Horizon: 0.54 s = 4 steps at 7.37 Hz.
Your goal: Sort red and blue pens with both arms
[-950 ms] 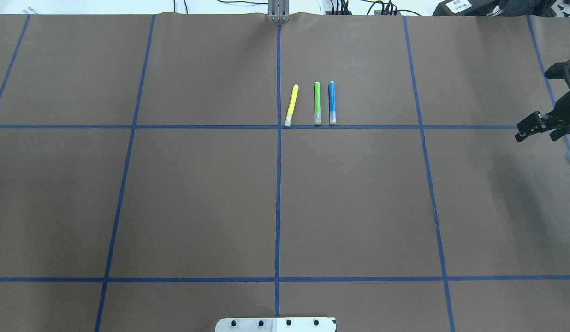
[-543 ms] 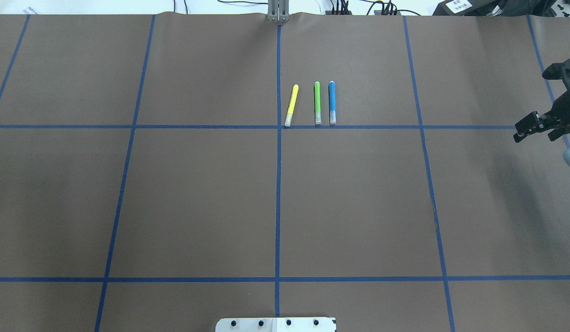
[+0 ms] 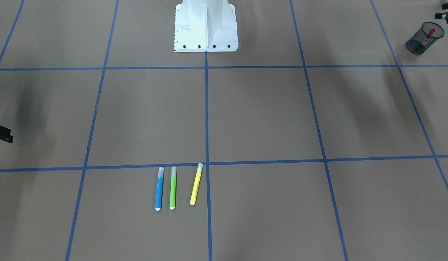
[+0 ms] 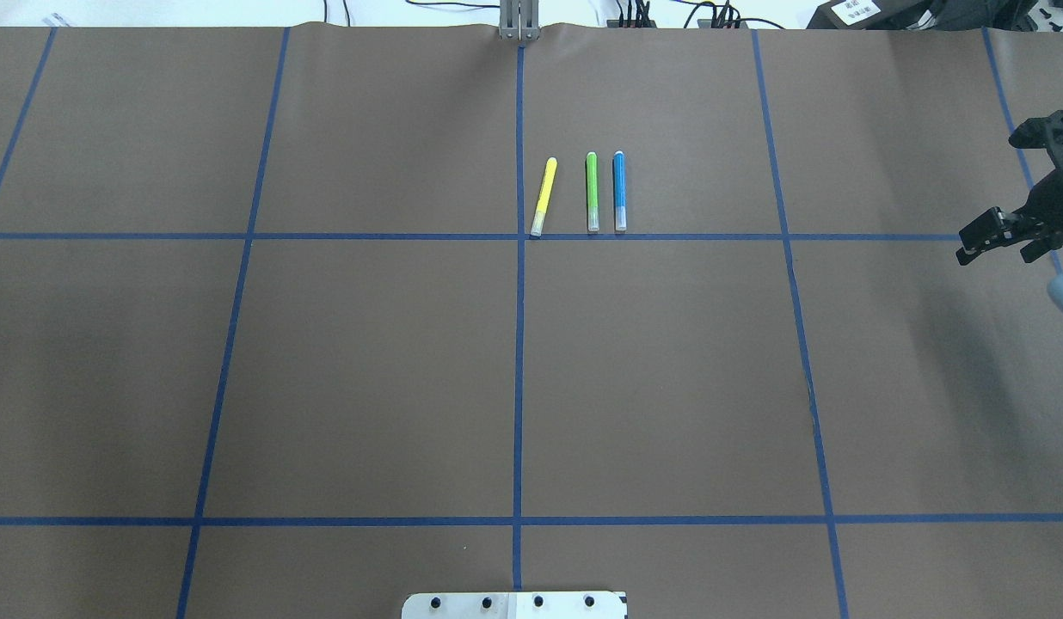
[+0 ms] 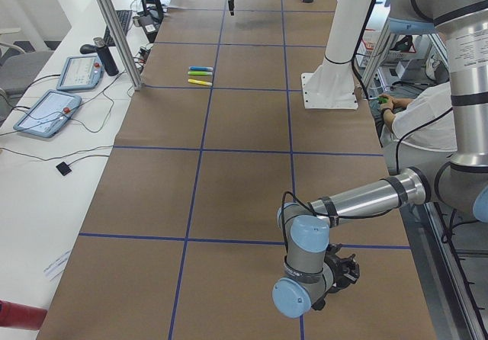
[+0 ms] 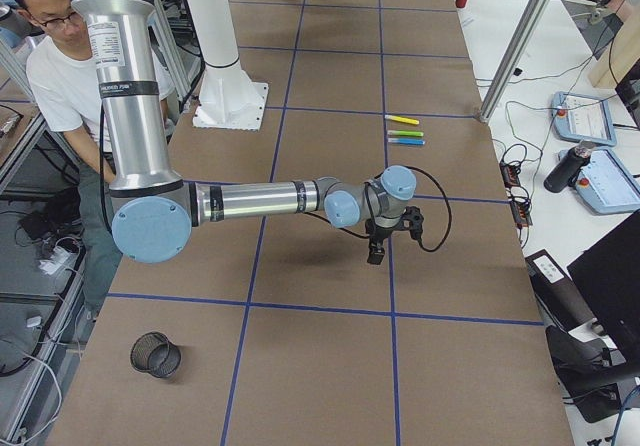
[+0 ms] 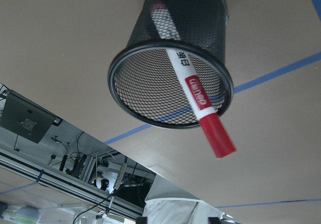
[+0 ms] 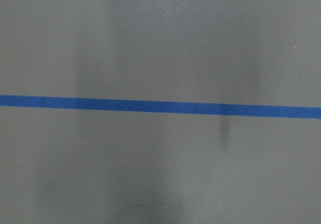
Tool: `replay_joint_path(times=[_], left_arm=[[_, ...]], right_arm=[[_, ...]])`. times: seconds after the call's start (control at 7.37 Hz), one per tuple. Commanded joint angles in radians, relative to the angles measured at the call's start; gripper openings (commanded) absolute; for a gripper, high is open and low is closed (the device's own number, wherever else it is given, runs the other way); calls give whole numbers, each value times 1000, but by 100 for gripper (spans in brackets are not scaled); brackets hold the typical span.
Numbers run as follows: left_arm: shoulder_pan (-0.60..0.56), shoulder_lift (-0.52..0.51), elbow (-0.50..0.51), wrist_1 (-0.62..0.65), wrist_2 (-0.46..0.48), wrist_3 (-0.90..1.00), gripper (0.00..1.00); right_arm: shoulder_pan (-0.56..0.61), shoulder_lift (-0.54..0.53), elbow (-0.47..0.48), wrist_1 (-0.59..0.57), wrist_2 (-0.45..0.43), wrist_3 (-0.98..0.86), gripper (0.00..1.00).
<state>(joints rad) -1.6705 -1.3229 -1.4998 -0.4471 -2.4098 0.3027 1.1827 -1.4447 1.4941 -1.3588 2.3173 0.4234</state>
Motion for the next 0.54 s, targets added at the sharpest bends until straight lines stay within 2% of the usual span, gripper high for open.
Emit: replay_joint_path(times=[0.0,0.14,0.41], left_arm=[[3,-13,4,-74,-70,-7,100],[3,-36,7,-137,-110,-11,100],[5,-90,21,-299,-112,-11,100]], right_arm=[[0,7,0,1,-1,0,100],[0,7,-1,0,-1,0,100],[-2,7,0,0,-1,0,100]])
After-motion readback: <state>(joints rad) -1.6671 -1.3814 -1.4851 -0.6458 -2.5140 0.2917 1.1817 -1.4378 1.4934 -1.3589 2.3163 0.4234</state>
